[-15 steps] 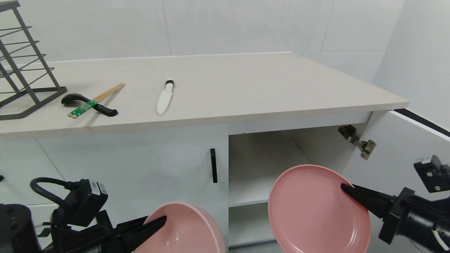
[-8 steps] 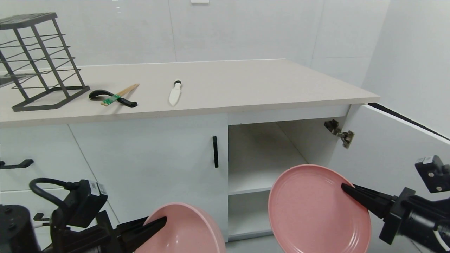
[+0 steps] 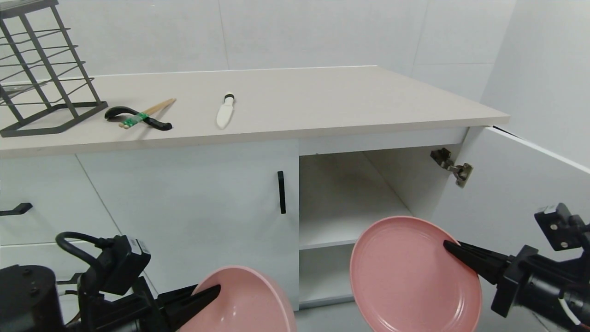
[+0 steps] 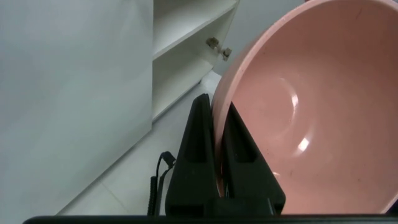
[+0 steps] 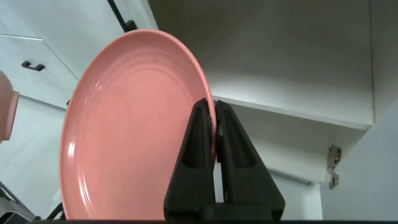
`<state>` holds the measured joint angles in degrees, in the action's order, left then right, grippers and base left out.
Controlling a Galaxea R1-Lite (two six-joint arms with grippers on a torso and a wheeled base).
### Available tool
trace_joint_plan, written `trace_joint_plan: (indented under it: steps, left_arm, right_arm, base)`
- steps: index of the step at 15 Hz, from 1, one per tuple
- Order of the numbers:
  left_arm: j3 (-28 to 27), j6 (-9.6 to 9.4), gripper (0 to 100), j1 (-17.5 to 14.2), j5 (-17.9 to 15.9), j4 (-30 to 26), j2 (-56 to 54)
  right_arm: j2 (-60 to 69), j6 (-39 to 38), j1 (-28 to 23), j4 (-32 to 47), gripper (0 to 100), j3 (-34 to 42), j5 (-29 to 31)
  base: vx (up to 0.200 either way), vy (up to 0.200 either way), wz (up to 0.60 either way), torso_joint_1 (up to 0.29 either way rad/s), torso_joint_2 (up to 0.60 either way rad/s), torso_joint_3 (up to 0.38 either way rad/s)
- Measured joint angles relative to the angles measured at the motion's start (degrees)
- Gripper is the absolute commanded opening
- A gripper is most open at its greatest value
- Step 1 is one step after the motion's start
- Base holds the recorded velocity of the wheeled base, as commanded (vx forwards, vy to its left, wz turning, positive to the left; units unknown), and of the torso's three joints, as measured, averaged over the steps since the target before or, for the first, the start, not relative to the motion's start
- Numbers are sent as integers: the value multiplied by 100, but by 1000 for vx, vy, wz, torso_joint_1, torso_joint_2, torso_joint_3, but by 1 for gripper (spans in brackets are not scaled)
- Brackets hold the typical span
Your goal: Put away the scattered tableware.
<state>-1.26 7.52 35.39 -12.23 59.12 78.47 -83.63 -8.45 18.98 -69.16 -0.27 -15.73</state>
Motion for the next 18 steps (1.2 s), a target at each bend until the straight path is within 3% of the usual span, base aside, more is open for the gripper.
trace_joint_plan:
  steps: [5,7,10,12,15,18]
  left_arm:
    - [11,-22,0,5,0,-30,247]
    - [52,-30,0,28,2,0,306]
    - [112,-46,0,55,0,7,312]
    - [118,-154,0,55,-6,-39,304]
    - [126,-541,0,57,-4,-23,308]
    - [126,-619,0,60,-9,-26,258]
  right_arm:
    - [-1056,0,-5,-1237,0,0,0]
    - [-1646,0,11,-1857,0,-4,0]
    - [-2359,9,30,-2072,0,5,-4]
    - [-2615,11,6,-2076,0,0,-6]
    - [-2857,11,-18,-2086,0,-24,-6]
    - [-3043,11,-24,-2078,0,-102,-9]
  base:
    - [200,0,0,1,2,-15]
    - [0,0,0,0,0,0]
    - [0,0,0,0,0,0]
    - [100,0,0,-1,4,1]
    - [0,0,0,0,0,0]
    - [0,0,0,0,0,0]
